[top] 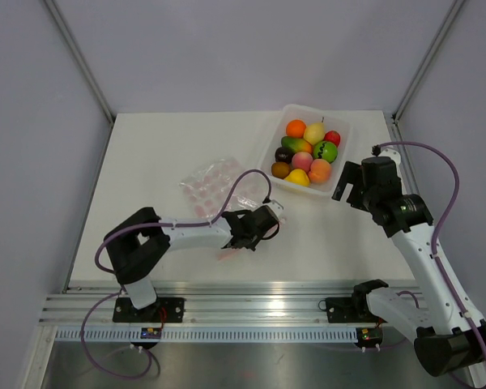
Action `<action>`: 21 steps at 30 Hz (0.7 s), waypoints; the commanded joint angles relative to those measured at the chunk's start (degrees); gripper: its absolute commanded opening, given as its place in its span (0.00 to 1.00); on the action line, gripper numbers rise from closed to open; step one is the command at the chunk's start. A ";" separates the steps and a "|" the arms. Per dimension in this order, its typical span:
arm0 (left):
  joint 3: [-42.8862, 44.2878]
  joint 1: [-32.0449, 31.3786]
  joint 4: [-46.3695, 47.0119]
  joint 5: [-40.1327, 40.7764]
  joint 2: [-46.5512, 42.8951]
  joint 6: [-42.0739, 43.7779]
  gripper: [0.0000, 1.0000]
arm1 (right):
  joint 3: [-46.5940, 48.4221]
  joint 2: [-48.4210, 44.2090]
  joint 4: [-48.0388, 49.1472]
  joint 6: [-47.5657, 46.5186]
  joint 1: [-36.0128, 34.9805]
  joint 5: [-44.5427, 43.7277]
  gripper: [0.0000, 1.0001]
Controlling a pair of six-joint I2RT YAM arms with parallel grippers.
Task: Place the food in the zip-top bag and seal the zipper
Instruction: Pick up the zipper food storage bag at the center of the board.
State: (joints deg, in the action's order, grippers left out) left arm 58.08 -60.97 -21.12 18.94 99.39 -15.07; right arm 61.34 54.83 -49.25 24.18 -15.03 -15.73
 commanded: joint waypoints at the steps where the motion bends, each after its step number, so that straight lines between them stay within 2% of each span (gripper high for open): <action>1: 2.47 0.59 1.00 1.81 -1.92 -0.48 0.00 | -0.17 0.02 1.71 -0.37 -0.44 0.61 0.99; 7: 2.73 4.18 0.47 -0.65 -9.21 -2.33 0.00 | -0.78 -0.34 1.71 -0.37 -0.36 1.05 0.99; 10: 2.73 8.39 -1.28 -4.77 -13.34 -4.78 0.00 | -1.22 -0.69 2.05 -0.45 -0.44 1.92 0.99; 14: 2.65 14.55 -4.35 -14.34 -16.42 -8.22 0.00 | -1.49 -0.86 3.55 -0.11 -0.44 5.52 1.00; 16: 2.38 15.88 -4.19 -15.77 -18.18 -9.71 0.00 | -2.10 -1.04 6.34 1.55 -0.36 10.61 1.00; 18: 2.56 17.28 -3.14 -18.58 -19.32 -11.29 0.00 | -3.33 -1.13 9.95 3.40 -0.44 19.55 0.99; 21: 3.09 18.78 -0.34 -23.76 -19.85 -15.33 0.00 | -6.32 -0.95 17.77 8.24 -1.84 26.26 0.99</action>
State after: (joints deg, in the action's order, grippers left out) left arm 59.07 -43.27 -24.34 3.44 81.49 -25.52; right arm 56.95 54.26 -40.88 27.55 -15.33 -0.71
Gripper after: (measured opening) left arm 0.009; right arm 0.993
